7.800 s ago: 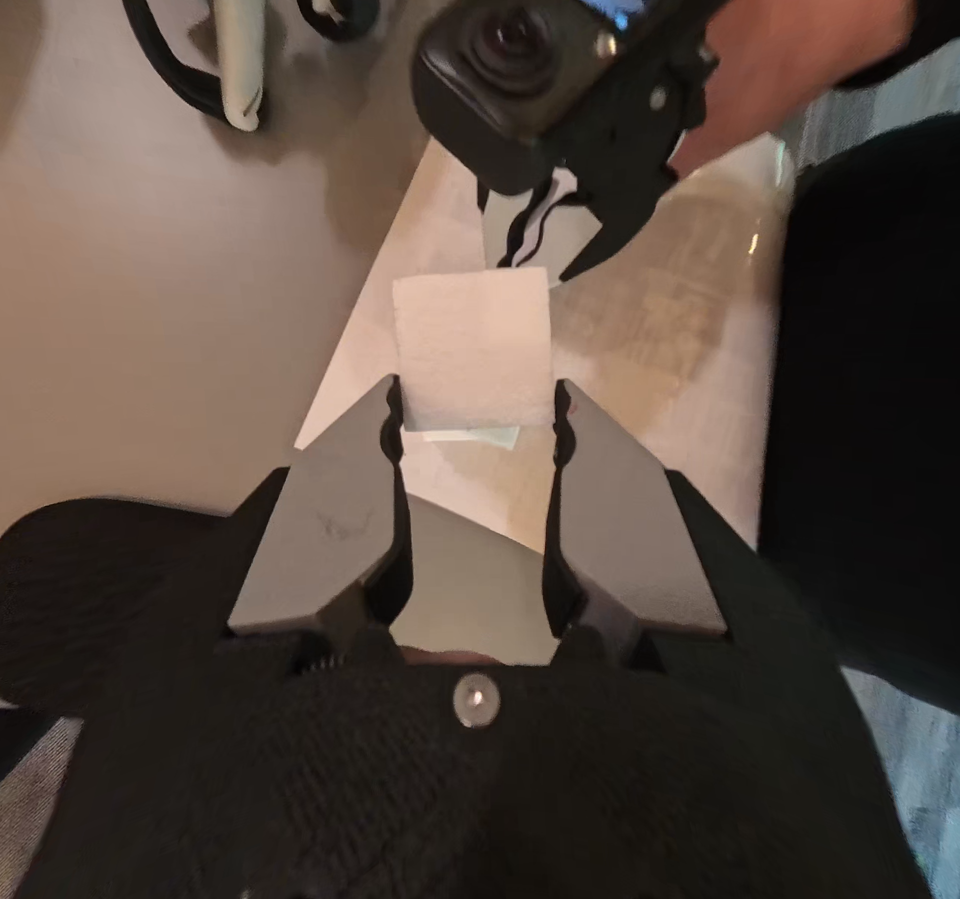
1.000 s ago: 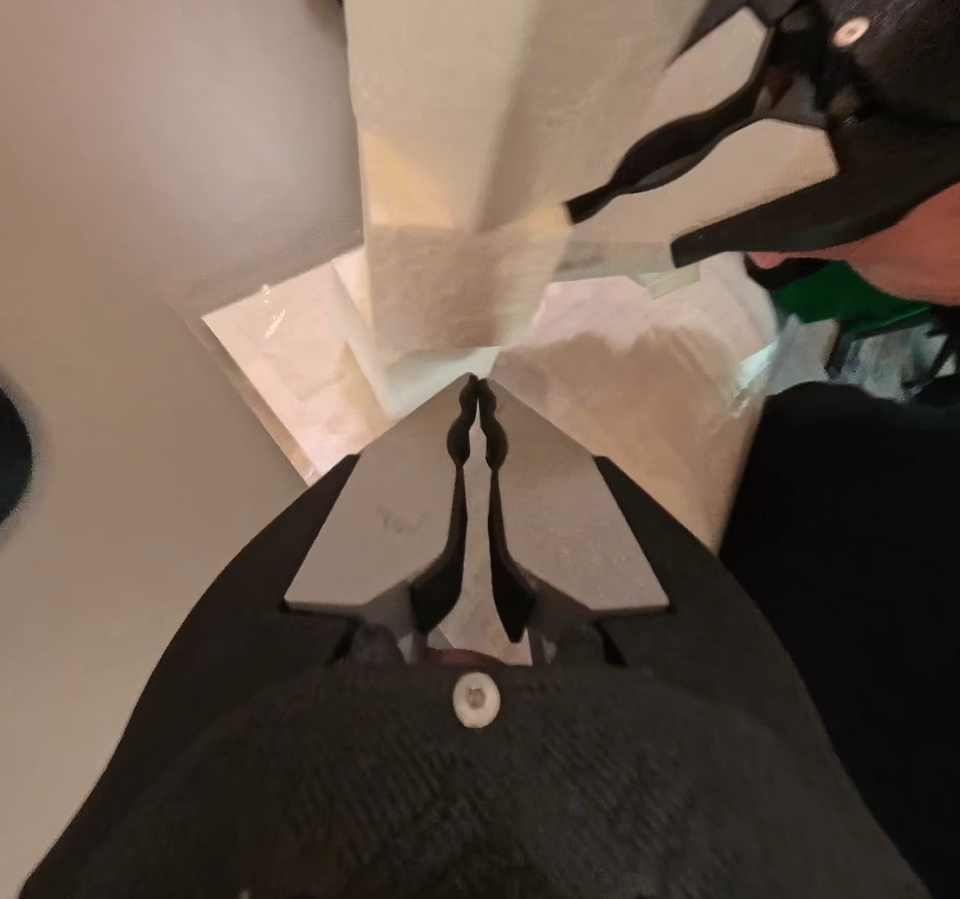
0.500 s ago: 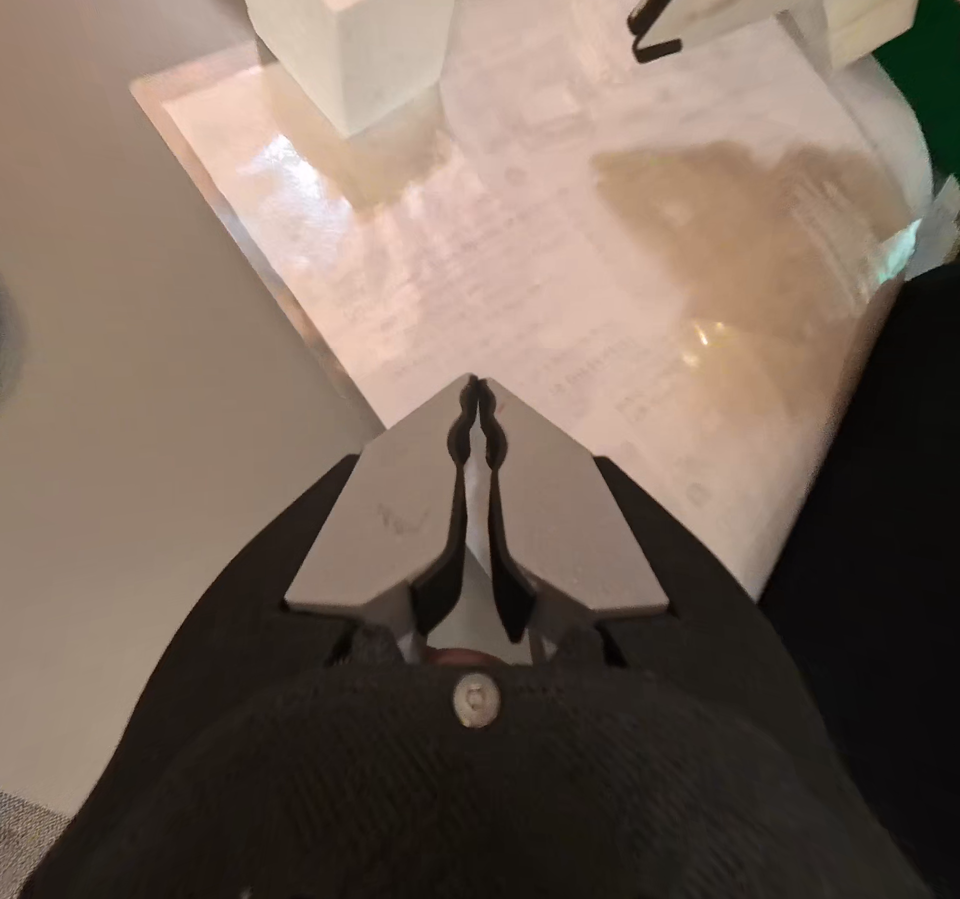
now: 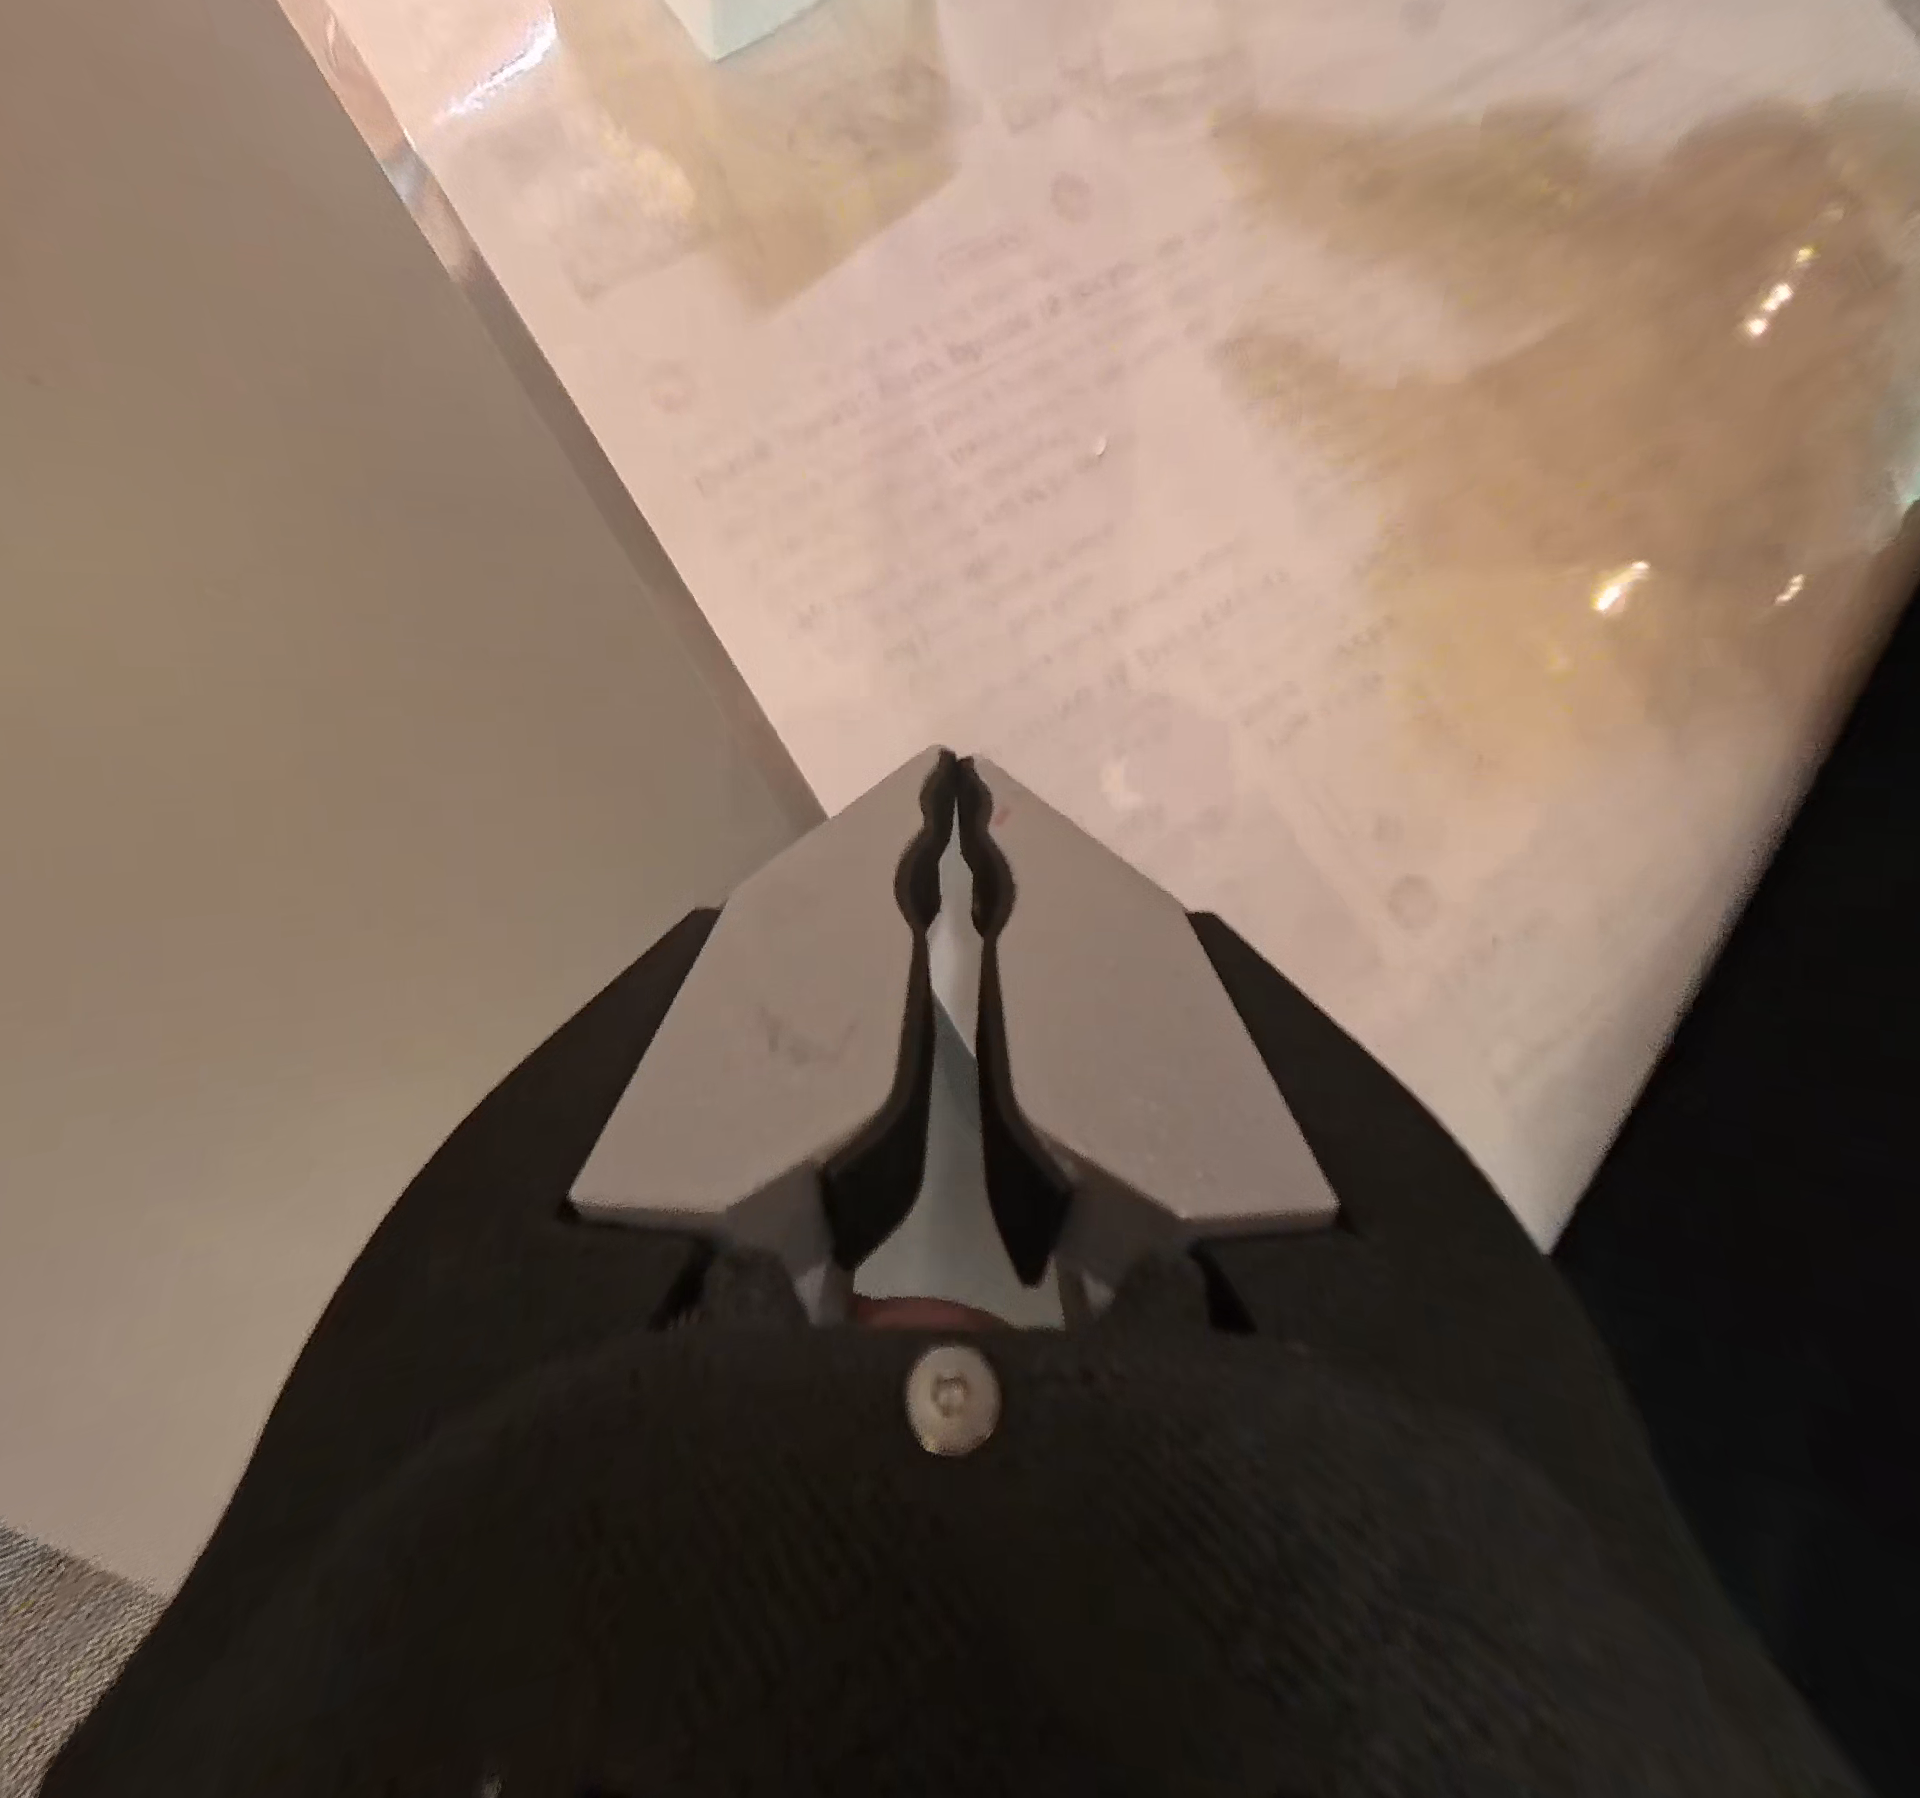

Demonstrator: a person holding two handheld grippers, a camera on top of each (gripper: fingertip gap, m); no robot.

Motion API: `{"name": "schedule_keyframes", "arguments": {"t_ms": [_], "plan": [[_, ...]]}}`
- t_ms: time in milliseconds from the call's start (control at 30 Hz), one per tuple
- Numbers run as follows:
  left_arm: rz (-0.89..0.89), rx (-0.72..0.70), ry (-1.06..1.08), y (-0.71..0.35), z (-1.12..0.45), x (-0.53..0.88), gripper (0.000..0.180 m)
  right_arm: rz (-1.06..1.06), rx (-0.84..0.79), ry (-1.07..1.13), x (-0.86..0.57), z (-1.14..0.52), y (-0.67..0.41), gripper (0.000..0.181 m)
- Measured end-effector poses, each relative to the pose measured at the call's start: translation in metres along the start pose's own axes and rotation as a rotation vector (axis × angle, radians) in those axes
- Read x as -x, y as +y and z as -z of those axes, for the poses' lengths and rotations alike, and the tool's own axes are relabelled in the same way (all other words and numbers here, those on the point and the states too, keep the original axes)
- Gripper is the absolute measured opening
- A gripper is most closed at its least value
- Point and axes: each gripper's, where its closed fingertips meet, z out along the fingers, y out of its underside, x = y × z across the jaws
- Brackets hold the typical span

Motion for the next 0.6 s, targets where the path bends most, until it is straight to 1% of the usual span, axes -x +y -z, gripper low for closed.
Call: {"name": "schedule_keyframes", "arguments": {"t_ms": [167,300,467,500,567,600], "plan": [[-0.010,-0.020,-0.026,0.002,-0.002,0.000,0.000,0.043,-0.007,0.011,-0.002,-0.005,-0.028,0.042],[-0.021,-0.027,-0.043,0.002,-0.002,0.000,0.000,0.133,0.051,0.068,-0.015,-0.019,-0.047,0.049],[-0.019,-0.041,-0.065,0.002,-0.002,0.000,0.000,0.434,0.138,0.066,-0.016,-0.035,-0.063,0.051],[-0.019,-0.044,-0.071,0.002,-0.002,0.000,0.000,0.496,0.159,0.074,-0.017,-0.038,-0.064,0.053],[-0.014,-0.052,-0.078,0.002,-0.002,0.000,0.000,0.592,0.209,0.080,-0.019,-0.043,-0.067,0.065],[-0.006,-0.057,-0.077,0.002,-0.002,0.000,0.000,0.618,0.232,0.079,-0.019,-0.045,-0.068,0.066]]}}
